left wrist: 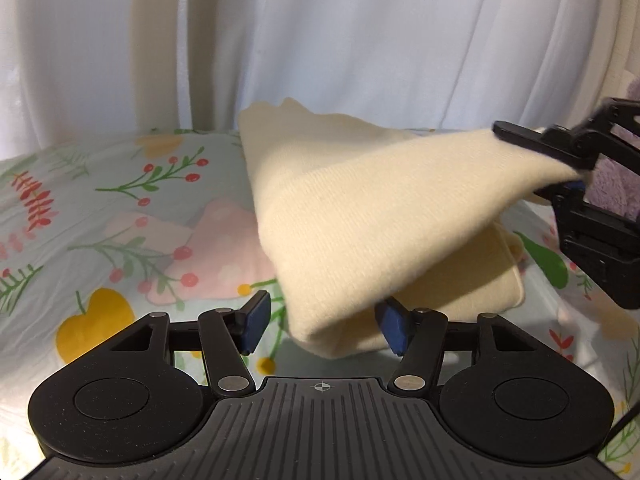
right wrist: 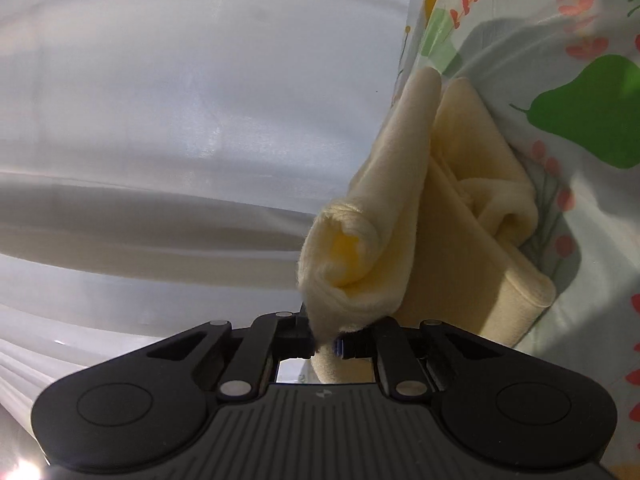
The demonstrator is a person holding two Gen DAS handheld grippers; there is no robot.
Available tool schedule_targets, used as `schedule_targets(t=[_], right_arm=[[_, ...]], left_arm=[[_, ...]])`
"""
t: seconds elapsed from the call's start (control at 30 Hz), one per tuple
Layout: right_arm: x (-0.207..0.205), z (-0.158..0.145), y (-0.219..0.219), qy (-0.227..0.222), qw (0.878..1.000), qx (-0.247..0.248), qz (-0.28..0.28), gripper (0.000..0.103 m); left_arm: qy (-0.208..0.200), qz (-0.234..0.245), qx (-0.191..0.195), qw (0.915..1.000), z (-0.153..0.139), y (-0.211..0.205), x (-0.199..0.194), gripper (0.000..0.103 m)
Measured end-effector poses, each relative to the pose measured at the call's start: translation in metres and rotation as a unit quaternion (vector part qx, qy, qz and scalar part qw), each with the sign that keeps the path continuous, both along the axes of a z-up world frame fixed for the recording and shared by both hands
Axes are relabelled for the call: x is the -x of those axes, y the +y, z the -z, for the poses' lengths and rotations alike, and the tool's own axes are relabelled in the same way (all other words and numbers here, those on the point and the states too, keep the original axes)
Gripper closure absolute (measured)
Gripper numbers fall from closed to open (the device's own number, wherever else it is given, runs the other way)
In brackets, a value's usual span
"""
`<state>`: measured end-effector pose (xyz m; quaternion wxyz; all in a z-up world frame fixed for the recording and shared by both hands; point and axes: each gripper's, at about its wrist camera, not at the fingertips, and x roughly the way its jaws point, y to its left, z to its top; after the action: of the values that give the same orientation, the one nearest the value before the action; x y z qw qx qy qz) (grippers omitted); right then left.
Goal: Fold small clothes
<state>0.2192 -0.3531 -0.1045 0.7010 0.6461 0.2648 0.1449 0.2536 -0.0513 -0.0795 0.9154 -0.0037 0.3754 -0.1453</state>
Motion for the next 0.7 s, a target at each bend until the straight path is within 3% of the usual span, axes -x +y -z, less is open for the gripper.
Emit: schedule_targets(t=[0.07,0.17,0.2,0.23,0.3,0.33,0.37,0.47,0.5,0.53,0.6,0.63,0.7], right_arm=[[0.002,-0.003,-0.001,-0.003,1.0,0.007,0.003,0.095],[0.005,-0.007,0.002,0.025,0.995,0.096,0.003,0.095],[0.004,-0.009,0.007,0.043,0.988,0.149,-0.004,0.095],[0.003,-0.013,0.015,0.054,0.976,0.212,-0.011,0.095],[0.004,-0.025,0.037,0.052,0.939,0.338,-0.033,0.095],[0.005,-0.03,0.046,0.043,0.927,0.371,-0.038,0.095],[0.007,-0.035,0.051,0.033,0.924,0.378,-0.038,0.095],[0.013,-0.031,0.034,-0.024,0.962,0.269,-0.028,0.096],[0.011,-0.029,0.031,-0.023,0.965,0.259,-0.028,0.096],[0.006,-0.027,0.034,-0.013,0.959,0.281,-0.032,0.095],[-0.003,-0.018,0.049,0.027,0.922,0.381,-0.062,0.091],[-0.004,-0.012,0.051,0.04,0.915,0.395,-0.076,0.092],[-0.001,-0.013,0.047,0.031,0.919,0.387,-0.076,0.088]], left_arm=[[0.02,-0.049,0.03,0.9981,0.0,0.012,-0.008,0.046],[0.059,-0.092,0.104,0.9885,0.004,0.034,-0.014,0.052],[0.066,-0.099,0.118,0.9859,0.006,0.038,-0.014,0.054],[0.068,-0.103,0.128,0.984,0.006,0.041,-0.013,0.056],[0.065,-0.109,0.141,0.9819,0.005,0.043,-0.009,0.062],[0.062,-0.115,0.148,0.9803,0.004,0.046,-0.007,0.063],[0.059,-0.125,0.158,0.9778,0.004,0.05,-0.006,0.065],[0.057,-0.147,0.191,0.9688,0.004,0.066,-0.006,0.065],[0.064,-0.146,0.196,0.9676,0.006,0.069,-0.007,0.064],[0.075,-0.142,0.193,0.968,0.009,0.07,-0.009,0.064],[0.083,-0.134,0.18,0.9709,0.013,0.069,-0.01,0.064],[0.08,-0.13,0.177,0.9723,0.013,0.071,-0.008,0.062],[0.084,-0.126,0.178,0.9724,0.011,0.078,-0.006,0.055]])
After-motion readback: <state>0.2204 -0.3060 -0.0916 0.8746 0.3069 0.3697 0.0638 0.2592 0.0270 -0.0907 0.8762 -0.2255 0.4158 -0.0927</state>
